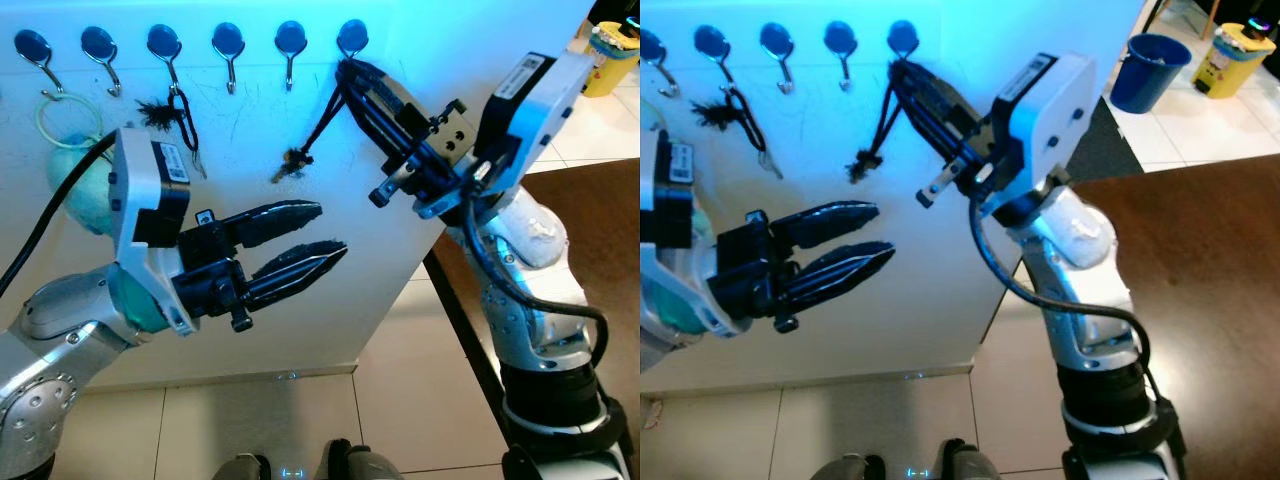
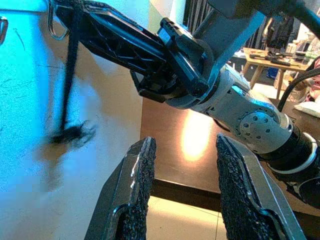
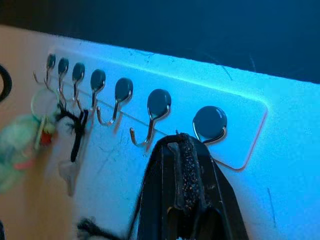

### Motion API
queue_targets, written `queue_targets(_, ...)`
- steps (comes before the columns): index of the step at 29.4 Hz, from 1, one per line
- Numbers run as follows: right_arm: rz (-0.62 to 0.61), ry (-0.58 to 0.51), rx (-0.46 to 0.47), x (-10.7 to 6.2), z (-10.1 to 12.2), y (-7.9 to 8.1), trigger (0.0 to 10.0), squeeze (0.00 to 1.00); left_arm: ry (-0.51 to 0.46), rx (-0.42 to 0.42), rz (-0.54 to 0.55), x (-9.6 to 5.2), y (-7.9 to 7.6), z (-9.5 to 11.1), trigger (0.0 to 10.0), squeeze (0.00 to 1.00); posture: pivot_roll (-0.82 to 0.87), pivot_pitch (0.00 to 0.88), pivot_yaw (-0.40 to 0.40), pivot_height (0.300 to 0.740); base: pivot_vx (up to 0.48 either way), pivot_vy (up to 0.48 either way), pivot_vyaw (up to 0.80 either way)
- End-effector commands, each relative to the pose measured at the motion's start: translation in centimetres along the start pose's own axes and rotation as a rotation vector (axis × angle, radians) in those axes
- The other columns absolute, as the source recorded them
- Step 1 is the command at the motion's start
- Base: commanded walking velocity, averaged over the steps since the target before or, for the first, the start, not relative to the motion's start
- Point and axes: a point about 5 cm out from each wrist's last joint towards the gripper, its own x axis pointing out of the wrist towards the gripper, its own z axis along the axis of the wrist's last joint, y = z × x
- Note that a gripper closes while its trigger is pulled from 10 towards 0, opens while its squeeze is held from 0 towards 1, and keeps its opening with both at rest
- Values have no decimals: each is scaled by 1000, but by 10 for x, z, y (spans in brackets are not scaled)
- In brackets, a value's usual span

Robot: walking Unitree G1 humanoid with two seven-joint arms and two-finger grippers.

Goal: Hang keys on a hook

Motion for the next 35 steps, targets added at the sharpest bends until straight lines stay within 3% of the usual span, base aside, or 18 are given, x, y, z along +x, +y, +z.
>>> queue_targets(1,64,50,-12,0,-10,10,10000,0,-5,-2,-13,1,-1,0,10000,0,17,125,68,740,0,0,0)
queue_targets(6,98,88,-90,-1,-14,11,10000,0,-5,-2,-11,1,-2,0,10000,0,17,121,64,740,0,0,0)
queue_targets(7,87,115,-148,-3,-17,10,10000,0,-6,-3,-11,1,-2,-1,10000,0,14,119,66,740,0,0,0)
queue_targets(9,87,115,-148,-3,-17,10,10000,0,-6,-3,-11,1,-2,-1,10000,0,14,119,66,740,0,0,0)
queue_targets(13,-84,150,-478,-4,-17,-11,10000,0,-8,-7,-16,3,-2,-2,10000,0,10,114,71,740,0,0,0)
queue_targets(15,-84,150,-478,-4,-17,-11,10000,0,-8,-7,-16,3,-2,-2,10000,0,10,114,71,740,0,0,0)
queue_targets(16,-115,139,-554,-3,-14,-16,10000,0,-8,-8,-18,3,-2,-2,10000,0,10,111,71,740,0,0,0)
queue_targets(17,-115,139,-554,-3,-14,-16,10000,0,-8,-8,-18,3,-2,-2,10000,0,10,111,71,740,0,0,0)
queue_targets(19,-174,83,-698,2,-4,-23,10000,0,-11,-11,-23,4,-3,-2,10000,0,12,107,71,740,0,0,0)
queue_targets(21,-189,53,-742,4,0,-24,10000,0,-12,-12,-24,4,-4,-2,10000,0,13,107,71,740,0,0,0)
queue_targets(26,-198,22,-759,5,3,-23,10000,0,-13,-14,-26,4,-4,-3,10000,0,14,107,71,740,0,0,0)
queue_targets(27,-202,10,-724,5,3,-23,10000,0,-13,-15,-26,4,-5,-3,10000,0,14,108,72,740,0,0,0)
queue_targets(29,-270,4,-513,4,1,-25,10000,0,-13,-18,-29,5,-5,-3,10000,0,15,111,73,740,0,0,0)
queue_targets(35,-312,-3,-381,3,-2,-26,10000,0,-12,-20,-31,5,-5,-3,10000,0,15,112,75,740,0,0,0)
